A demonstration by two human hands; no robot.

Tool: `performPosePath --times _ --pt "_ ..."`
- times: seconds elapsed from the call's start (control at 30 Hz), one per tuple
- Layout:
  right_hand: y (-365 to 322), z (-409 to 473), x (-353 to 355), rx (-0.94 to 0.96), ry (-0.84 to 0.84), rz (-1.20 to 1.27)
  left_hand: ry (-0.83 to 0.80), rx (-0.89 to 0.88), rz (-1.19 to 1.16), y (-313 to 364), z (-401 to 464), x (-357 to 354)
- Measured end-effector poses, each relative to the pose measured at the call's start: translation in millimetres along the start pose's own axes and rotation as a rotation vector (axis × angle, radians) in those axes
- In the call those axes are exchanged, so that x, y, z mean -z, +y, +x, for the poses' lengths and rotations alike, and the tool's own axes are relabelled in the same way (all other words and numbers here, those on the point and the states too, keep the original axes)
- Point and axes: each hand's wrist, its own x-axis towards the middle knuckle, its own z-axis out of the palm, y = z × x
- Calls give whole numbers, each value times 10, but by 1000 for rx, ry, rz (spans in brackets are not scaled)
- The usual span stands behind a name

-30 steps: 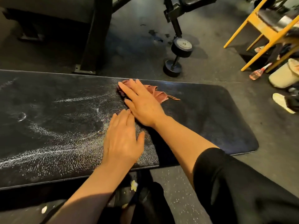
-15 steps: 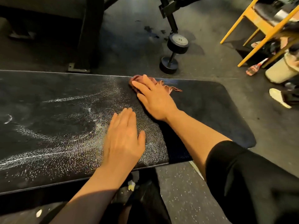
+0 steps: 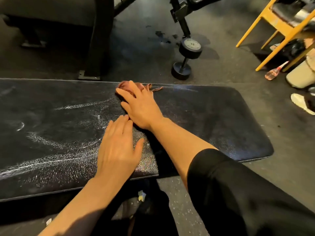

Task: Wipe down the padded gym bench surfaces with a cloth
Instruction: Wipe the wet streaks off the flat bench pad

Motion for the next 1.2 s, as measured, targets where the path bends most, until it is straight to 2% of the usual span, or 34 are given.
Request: performPosePath --times 0.07,0.1,0.13,0.2,0.23,0.27,0.37,0.47,0.57,0.6,0.7,0.83,1.03,1.13,1.2 --pt "222 -40 79 110 -12 -35 -1 4 8 -5 2 -4" --pt "422 -69 115 86 22 -70 2 4 10 -6 -4 -3" --pt "638 -137 172 -34 43 -98 8 2 9 -10 -14 -6" --pt "1151 -305 219 -375 -19 -78 34 -14 5 -24 -40 -11" --pt "1297 -379 264 -488 -50 -39 54 -21 3 -30 -49 -18" --pt "1349 -389 268 -512 -47 -36 75 -31 1 -30 -54 -33" --pt "1132 -199 148 -457 -28 -85 122 -85 -26 56 -49 -120" --pt "695 -39 93 -210 -18 -83 103 -104 -32 210 7 -198" --pt "771 -132 187 -19 -49 -99 73 -83 -38 313 79 -248" --pt "894 -186 234 -48 -39 -116 77 -81 -40 325 96 -255" --pt "1401 -306 207 -348 -33 -121 105 -84 -39 328 115 -261" --pt "1350 -197 185 -418 -84 -105 129 -103 -25 310 94 -266" --pt "407 120 19 -121 23 -203 87 -68 -3 212 93 -221" --pt "-59 230 -78 63 -22 -255 108 25 -17 73 63 -98" --pt "-102 215 -38 217 -51 -351 101 65 -9 17 45 -20"
